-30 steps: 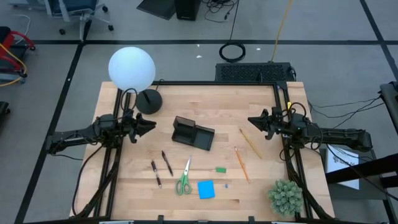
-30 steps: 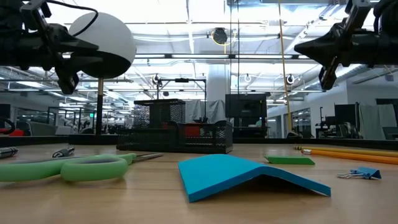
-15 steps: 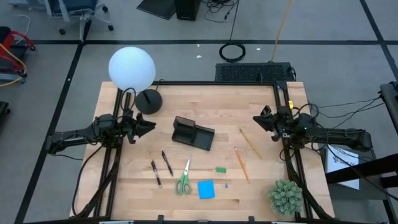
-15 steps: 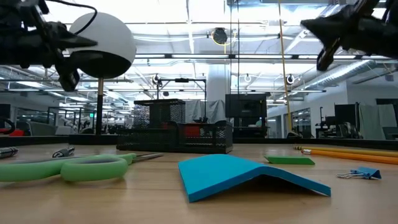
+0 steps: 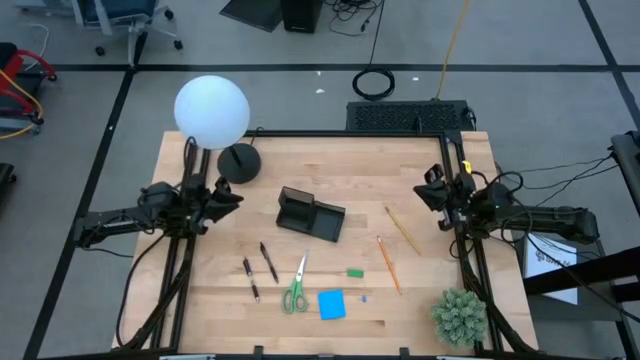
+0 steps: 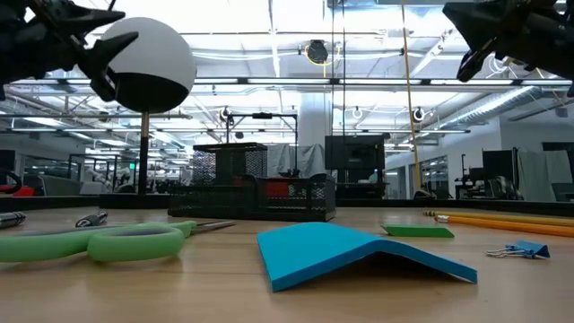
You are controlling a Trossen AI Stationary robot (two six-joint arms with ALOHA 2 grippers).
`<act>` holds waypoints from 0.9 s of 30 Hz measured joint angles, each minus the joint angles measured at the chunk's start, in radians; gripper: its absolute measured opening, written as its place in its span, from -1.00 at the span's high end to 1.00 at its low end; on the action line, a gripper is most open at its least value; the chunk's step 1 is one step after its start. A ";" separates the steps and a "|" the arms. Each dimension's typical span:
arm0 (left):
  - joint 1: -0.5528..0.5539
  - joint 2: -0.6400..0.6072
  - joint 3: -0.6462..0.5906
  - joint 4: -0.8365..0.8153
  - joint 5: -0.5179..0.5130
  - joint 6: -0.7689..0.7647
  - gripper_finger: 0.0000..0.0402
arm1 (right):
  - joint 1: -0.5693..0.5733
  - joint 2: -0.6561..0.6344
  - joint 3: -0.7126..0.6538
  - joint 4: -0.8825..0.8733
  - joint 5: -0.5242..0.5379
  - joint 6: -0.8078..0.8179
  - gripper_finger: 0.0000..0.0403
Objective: Pick and place office supplies into organizer
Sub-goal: Put the yellow pencil into the black desk organizer
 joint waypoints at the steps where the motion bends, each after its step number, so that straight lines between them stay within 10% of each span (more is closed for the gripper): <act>1: 0.000 0.000 0.000 0.011 0.000 0.008 0.37 | 0.000 0.000 0.000 0.009 0.001 -0.015 1.00; 14: 0.000 0.004 0.079 0.017 0.022 0.143 0.37 | 0.000 0.000 0.039 0.117 -0.005 -0.145 1.00; 27: 0.000 0.221 0.584 -0.404 -0.087 0.267 0.37 | 0.000 0.110 0.521 -0.522 0.054 -0.281 1.00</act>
